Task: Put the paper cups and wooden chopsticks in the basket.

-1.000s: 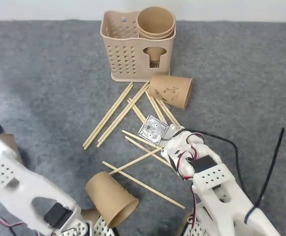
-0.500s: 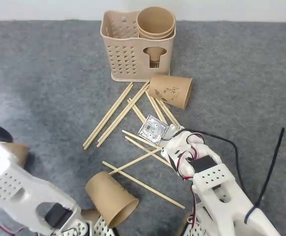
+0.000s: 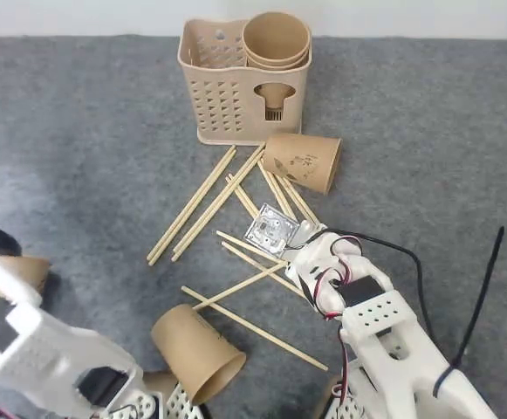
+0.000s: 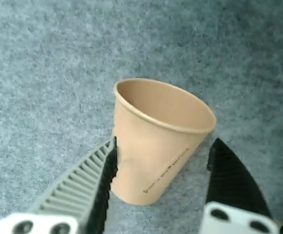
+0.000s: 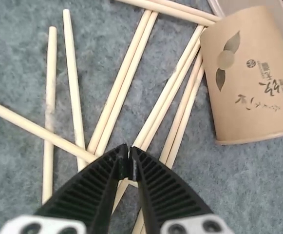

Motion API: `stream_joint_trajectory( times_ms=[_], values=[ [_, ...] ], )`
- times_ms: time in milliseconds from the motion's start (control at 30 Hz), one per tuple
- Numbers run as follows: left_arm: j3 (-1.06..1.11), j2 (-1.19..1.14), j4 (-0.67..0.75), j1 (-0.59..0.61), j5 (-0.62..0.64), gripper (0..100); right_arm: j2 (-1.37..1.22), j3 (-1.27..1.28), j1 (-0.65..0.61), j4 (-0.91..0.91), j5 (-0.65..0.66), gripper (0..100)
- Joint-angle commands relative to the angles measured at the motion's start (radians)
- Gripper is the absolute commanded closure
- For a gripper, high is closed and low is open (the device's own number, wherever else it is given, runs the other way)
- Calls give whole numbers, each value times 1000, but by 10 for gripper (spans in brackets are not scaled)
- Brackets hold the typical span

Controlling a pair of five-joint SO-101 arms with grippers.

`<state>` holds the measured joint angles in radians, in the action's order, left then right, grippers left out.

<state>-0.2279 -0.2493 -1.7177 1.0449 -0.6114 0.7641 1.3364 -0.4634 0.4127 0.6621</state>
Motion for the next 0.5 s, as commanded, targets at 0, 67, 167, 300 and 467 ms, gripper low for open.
stream_joint_trajectory(
  times_ms=[0, 67, 167, 300, 467],
  values=[
    [39, 103, -41, 29, -6, 693, 31, -6, -5, -19, 18, 990],
    [58, 103, -41, 41, -6, 693, 31, -6, -5, -19, 18, 990],
    [97, 109, -41, 91, -6, 693, 31, -6, -4, -19, 20, 990],
    [116, 114, -41, 195, -8, 695, 31, -6, -4, -19, 20, 990],
    [127, 114, -41, 311, -9, 803, 31, -6, -2, -22, 20, 990]
  ],
)
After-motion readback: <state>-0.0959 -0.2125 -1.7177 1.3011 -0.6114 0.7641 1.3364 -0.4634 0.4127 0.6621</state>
